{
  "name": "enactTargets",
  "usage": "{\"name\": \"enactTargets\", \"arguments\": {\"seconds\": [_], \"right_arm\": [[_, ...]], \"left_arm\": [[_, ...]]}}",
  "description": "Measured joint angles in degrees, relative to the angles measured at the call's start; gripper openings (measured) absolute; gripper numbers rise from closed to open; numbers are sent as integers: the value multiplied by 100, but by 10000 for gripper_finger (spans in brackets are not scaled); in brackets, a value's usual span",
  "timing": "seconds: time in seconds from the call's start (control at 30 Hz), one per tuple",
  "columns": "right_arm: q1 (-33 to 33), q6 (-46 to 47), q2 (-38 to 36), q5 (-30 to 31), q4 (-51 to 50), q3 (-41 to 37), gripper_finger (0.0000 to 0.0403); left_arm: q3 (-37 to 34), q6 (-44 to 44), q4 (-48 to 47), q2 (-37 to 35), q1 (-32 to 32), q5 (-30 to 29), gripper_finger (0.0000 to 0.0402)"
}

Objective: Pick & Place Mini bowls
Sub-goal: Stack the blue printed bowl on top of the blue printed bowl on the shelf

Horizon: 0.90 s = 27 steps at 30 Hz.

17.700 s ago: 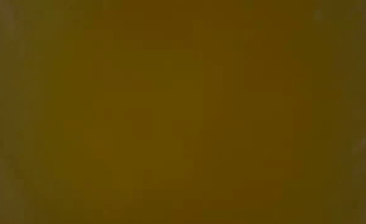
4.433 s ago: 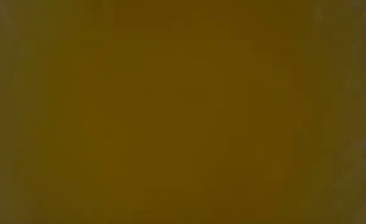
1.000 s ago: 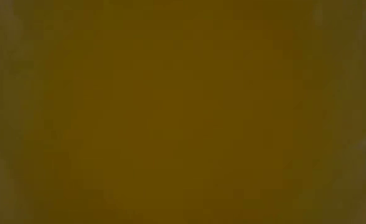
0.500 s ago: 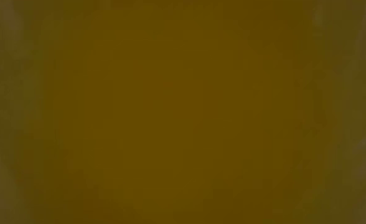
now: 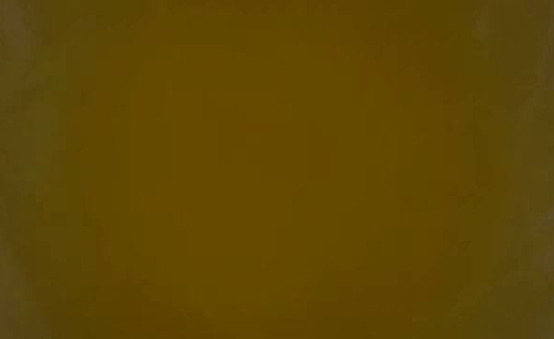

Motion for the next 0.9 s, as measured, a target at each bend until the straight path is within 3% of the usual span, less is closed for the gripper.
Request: {"name": "enactTargets", "arguments": {"seconds": [0.1,0.17,0.4,0.5,0.7,0.9], "right_arm": [[0,-9,81,69,307,-2,7],[0,93,78,300,728,9,7],[-111,27,31,402,747,192,7],[-111,-16,29,391,597,192,7],[-111,13,33,389,-220,184,7],[-111,-9,31,389,-249,184,7]], "left_arm": [[-7,162,71,241,114,-556,4],[-8,310,166,411,263,-526,4],[31,576,721,1034,960,1405,48],[228,758,711,1291,1123,1891,81],[805,1374,412,1716,1523,2180,143],[1094,1867,15,2125,2138,2415,165]]}}
